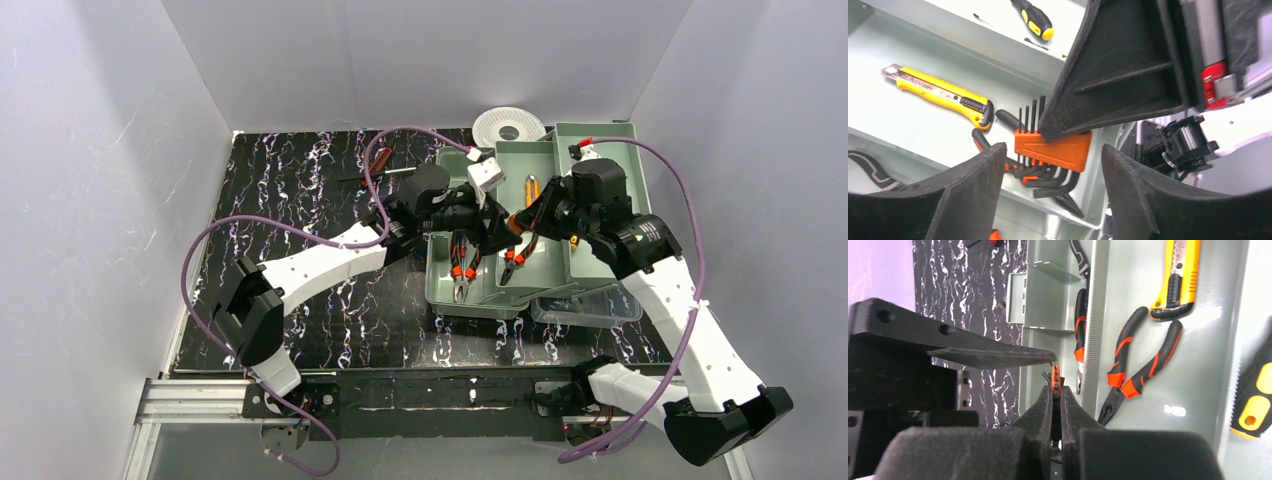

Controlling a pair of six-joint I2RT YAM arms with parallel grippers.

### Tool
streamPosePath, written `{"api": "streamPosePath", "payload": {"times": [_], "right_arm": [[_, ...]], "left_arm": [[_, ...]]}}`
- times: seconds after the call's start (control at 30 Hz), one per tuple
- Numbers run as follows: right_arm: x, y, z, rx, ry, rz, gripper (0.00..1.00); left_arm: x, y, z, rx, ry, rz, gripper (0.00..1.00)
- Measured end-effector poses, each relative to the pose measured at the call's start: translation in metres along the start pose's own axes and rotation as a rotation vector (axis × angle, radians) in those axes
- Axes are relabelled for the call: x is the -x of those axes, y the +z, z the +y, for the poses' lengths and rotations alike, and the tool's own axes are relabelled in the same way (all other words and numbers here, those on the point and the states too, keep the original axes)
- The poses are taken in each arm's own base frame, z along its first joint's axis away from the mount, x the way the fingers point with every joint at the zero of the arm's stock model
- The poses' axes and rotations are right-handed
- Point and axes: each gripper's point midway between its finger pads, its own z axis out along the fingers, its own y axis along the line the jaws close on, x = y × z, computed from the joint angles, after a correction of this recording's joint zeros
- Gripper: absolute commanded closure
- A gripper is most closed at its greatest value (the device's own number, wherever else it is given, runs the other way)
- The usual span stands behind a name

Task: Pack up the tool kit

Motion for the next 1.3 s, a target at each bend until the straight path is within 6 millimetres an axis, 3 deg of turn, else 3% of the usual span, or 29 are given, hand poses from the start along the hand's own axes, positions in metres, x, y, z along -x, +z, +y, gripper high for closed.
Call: {"api": "streamPosePath", "payload": {"times": [0.13,0.27,0.33,0.37,0.4,0.47,0.57,0.67,0.7,0.73,0.8,0.87,1.0,1.17,1.3], "right_arm": [[0.006,-0.006,-0.009,-0.043,-0.011,-0.057,0.99],[0.027,-0.015,-0.028,-0.148,-0.056,-0.171,0.99],[0.045,-0.022,-0.039,-0.226,-0.088,-0.246,0.99],[0.070,-0.033,-0.051,-0.319,-0.115,-0.342,0.99],[0.081,-0.038,-0.056,-0.360,-0.122,-0.389,0.99],[0.099,-0.042,-0.066,-0.411,-0.116,-0.455,0.99],[0.129,-0.040,-0.089,-0.488,-0.057,-0.528,0.99],[0.149,-0.025,-0.113,-0.529,0.014,-0.533,0.98],[0.153,-0.017,-0.122,-0.532,0.043,-0.525,0.83],[0.156,-0.008,-0.129,-0.518,0.075,-0.507,0.56],[0.161,0.003,-0.141,-0.475,0.147,-0.479,0.29],[0.166,0.010,-0.152,-0.424,0.226,-0.462,0.22],[0.172,0.012,-0.159,-0.317,0.332,-0.435,0.17],[0.167,0.001,-0.129,-0.180,0.331,-0.442,0.15],[0.157,-0.023,-0.108,-0.115,0.303,-0.477,0.14]], "left_arm": [[0.008,-0.011,-0.006,0.024,0.003,-0.039,0.03],[0.024,-0.034,-0.007,0.100,0.003,-0.095,0.02],[0.030,-0.049,-0.004,0.161,-0.001,-0.121,0.02],[0.032,-0.057,-0.003,0.191,-0.005,-0.133,0.02],[0.037,-0.080,-0.001,0.267,-0.009,-0.157,0.02],[0.041,-0.092,0.003,0.320,-0.012,-0.171,0.02],[0.034,-0.110,0.008,0.393,-0.026,-0.145,0.02],[0.023,-0.126,0.014,0.466,-0.040,-0.111,0.02],[0.017,-0.131,0.017,0.495,-0.052,-0.096,0.02],[0.010,-0.135,0.020,0.526,-0.070,-0.079,0.02],[-0.008,-0.144,0.031,0.601,-0.123,-0.033,0.02],[-0.022,-0.151,0.040,0.667,-0.175,0.005,0.02],[-0.063,-0.173,0.065,0.866,-0.319,0.120,0.02],[-0.095,-0.193,0.077,1.006,-0.370,0.250,0.02],[-0.103,-0.195,0.073,0.995,-0.379,0.260,0.02]]}}
